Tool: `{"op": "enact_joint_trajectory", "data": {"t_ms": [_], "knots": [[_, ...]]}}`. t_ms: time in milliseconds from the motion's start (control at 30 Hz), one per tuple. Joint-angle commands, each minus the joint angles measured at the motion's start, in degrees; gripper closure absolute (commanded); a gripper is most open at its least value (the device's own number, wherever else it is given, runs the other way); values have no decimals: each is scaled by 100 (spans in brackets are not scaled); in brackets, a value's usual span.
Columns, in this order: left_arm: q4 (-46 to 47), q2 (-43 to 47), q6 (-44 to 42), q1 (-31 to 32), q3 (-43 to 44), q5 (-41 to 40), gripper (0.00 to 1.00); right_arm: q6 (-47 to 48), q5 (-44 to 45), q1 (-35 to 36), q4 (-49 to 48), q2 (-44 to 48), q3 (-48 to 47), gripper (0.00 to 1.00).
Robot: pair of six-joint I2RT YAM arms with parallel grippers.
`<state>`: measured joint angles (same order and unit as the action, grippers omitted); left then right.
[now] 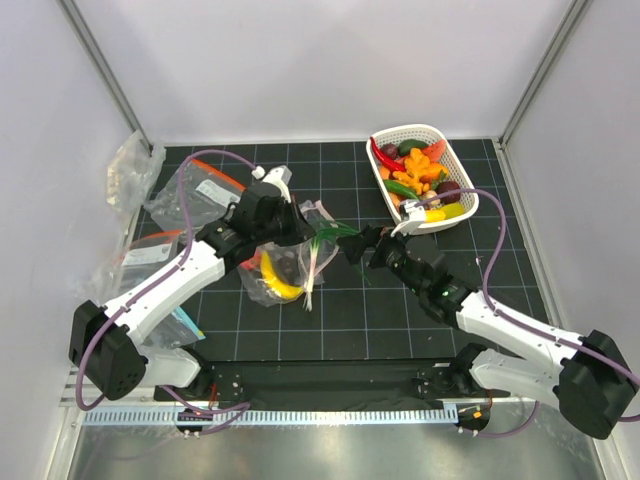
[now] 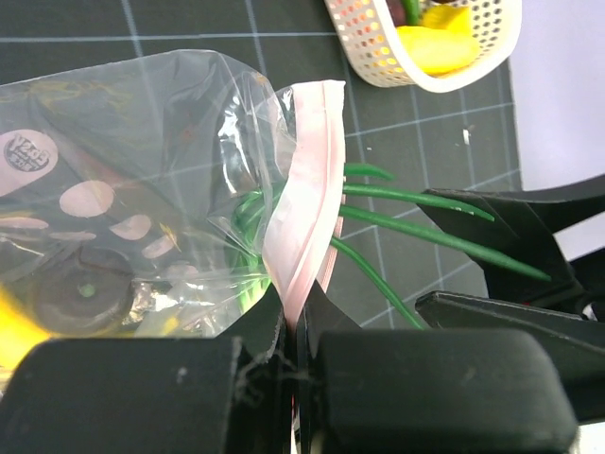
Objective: Place the food in the zip-top bag and seal the zipper
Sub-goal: Place the fake vegetable in the zipper food storage bag.
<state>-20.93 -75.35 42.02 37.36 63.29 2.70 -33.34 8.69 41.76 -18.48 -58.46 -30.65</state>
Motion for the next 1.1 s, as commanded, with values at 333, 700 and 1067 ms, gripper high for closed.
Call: {"op": "enact_joint_trajectory", "data": {"t_ms": [333,700,1067], "knots": [[643,56,228,-36,-53,793,100,258,-7,-19,-772,-254,-177,70],[64,-41,-71,289,429,417,99,741,-315,-10,-235,-149,-520,99],[-631,-593,-53,710,1569,101,98,1022,-561,201,-42,-272,-722,99]]}}
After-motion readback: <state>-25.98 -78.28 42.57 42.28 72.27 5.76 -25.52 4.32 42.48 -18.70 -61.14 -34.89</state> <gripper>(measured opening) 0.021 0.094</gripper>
